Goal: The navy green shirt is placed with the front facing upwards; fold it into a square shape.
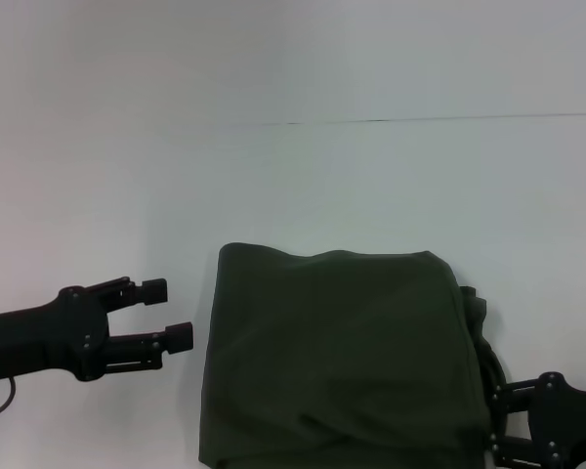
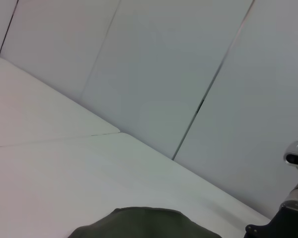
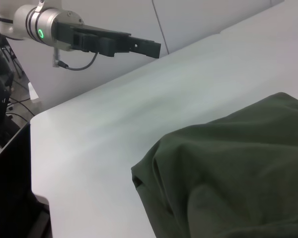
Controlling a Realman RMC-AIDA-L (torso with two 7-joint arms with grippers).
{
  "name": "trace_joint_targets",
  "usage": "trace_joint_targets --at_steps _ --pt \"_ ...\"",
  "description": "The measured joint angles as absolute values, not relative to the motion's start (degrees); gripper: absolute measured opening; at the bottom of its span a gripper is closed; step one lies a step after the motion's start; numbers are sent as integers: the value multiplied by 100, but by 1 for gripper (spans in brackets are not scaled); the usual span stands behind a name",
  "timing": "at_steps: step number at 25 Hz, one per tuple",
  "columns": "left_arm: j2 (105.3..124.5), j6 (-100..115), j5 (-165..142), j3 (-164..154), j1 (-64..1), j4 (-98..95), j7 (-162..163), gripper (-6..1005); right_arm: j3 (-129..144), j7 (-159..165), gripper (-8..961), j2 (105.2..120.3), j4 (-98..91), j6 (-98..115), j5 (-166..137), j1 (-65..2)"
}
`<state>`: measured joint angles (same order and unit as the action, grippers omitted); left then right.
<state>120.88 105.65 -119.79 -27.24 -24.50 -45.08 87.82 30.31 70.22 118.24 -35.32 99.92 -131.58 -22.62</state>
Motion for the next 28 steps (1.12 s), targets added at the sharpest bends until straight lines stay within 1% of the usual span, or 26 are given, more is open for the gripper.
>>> trace_joint_targets --at_steps 2,9,19,23,28 --pt "12082 10565 -11979 -2724 -2458 -4508 8781 881 3032 7026 393 11824 -3529 9992 -13159 -2273" --pt "12067 10559 -11979 -2724 -2479 -4508 8774 881 3049 7092 246 11814 -3524 9996 -13316 -2327" --pt "12089 10550 -11972 -2725 -2479 -4501 8771 880 3009 7196 31 11654 -3552 10140 -13376 -2337" --pt "12092 10546 -11959 -2725 -2479 -4500 8771 879 3006 7195 30 11572 -3559 10403 -13373 -2328" --pt "12093 10533 -11953 -2725 -2479 -4500 8771 879 3044 7145 31 11547 -3547 10378 -13563 -2278"
